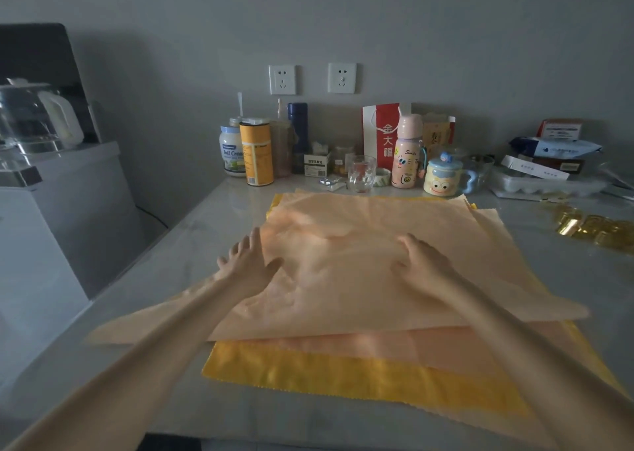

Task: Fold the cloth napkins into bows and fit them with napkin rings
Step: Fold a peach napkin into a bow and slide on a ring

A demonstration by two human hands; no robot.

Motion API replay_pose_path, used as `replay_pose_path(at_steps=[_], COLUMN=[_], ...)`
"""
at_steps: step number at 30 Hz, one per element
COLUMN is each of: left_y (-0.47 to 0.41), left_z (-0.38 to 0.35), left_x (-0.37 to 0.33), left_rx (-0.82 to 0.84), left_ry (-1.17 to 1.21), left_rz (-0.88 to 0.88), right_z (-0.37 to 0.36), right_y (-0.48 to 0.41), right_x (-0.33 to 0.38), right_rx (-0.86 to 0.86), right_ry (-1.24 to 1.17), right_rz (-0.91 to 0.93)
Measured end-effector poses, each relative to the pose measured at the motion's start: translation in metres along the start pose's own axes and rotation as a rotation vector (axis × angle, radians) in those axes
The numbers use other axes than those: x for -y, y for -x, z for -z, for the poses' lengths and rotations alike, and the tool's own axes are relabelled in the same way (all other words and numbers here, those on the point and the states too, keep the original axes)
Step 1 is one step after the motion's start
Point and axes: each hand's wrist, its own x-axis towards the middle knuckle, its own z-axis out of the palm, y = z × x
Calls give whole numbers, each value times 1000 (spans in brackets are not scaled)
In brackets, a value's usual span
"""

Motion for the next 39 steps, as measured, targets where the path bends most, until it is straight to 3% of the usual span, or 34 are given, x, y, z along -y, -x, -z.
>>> replay_pose_path(at_steps=[9, 14, 18, 22, 27, 29, 33, 39], left_y=[-19, -31, -35, -32, -31, -31, -33, -26], left_z=[-3, 10, 22, 30, 39, 33, 28, 36], left_x=[24, 29, 29, 38, 34, 28, 24, 16], left_rx=[-6, -74, 80, 237, 613, 572, 426, 698], left_ry=[-88, 76, 225, 391, 572, 572, 666, 436], left_rz=[78, 140, 96, 78, 131, 144, 155, 104], right_z=[15, 25, 36, 51, 66, 63, 57, 68], right_y=[-4, -5, -3, 6, 17, 17, 11, 21], right_x=[-61, -75, -82, -95, -106, -106, -102, -104], right_rx=[58, 89, 126, 292, 427, 433, 280, 575], right_ry=[201, -267, -367, -358, -265, -206, -261, -105], right_rz=[-232, -240, -250, -266, -345, -349, -267, -263])
